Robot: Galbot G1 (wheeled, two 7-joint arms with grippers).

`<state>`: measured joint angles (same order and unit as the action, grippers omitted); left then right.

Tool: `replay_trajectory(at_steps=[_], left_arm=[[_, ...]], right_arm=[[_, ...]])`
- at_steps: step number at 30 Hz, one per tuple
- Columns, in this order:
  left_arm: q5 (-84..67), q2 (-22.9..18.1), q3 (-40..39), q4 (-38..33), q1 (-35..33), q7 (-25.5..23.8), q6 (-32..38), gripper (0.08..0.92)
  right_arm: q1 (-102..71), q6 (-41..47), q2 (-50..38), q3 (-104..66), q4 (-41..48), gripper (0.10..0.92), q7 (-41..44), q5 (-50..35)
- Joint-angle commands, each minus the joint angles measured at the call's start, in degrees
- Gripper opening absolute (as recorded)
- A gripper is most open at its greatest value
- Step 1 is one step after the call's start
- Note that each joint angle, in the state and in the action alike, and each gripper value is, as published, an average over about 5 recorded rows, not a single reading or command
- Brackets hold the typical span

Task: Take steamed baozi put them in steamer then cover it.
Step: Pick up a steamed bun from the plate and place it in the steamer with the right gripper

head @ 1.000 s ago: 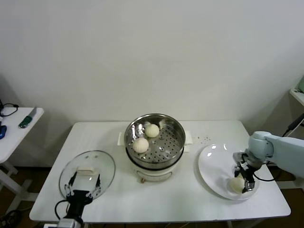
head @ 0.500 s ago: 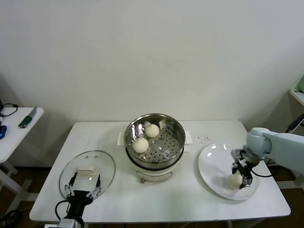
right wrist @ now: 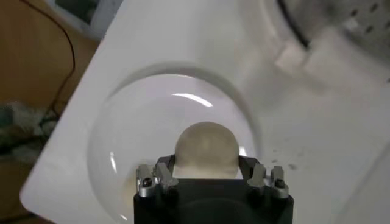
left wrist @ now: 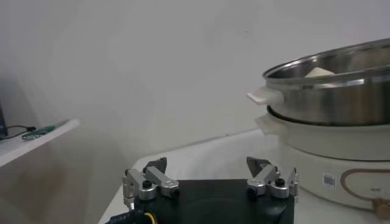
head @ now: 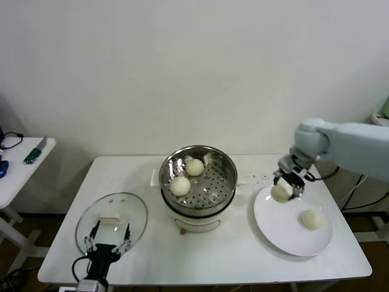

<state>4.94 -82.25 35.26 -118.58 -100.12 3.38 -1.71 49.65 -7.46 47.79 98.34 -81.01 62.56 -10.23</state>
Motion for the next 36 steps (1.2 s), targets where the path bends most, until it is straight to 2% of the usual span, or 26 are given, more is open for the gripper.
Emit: replay_trajectory(at_steps=[1,15,36], left_arm=[[-0.1,0.2,0.4,0.2,0.0,0.2,-0.1,0.823],[-2.1,1.7,1.5,-0.1,0.0,0.2,-0.3,0.823],[-4.7,3.3,2.8,0.8,-0.5,0.0,0.6,0.823]], right_arm=[[13.5,-16.4,13.9,0.3,0.9,0.685,0.7,1.0],[-2.4,-15.9,28.0,-10.2,3.4,0.695,0.6,7.0],[-11.9,-19.7,31.2,-10.4,2.0,0.696,0.4,16.8]])
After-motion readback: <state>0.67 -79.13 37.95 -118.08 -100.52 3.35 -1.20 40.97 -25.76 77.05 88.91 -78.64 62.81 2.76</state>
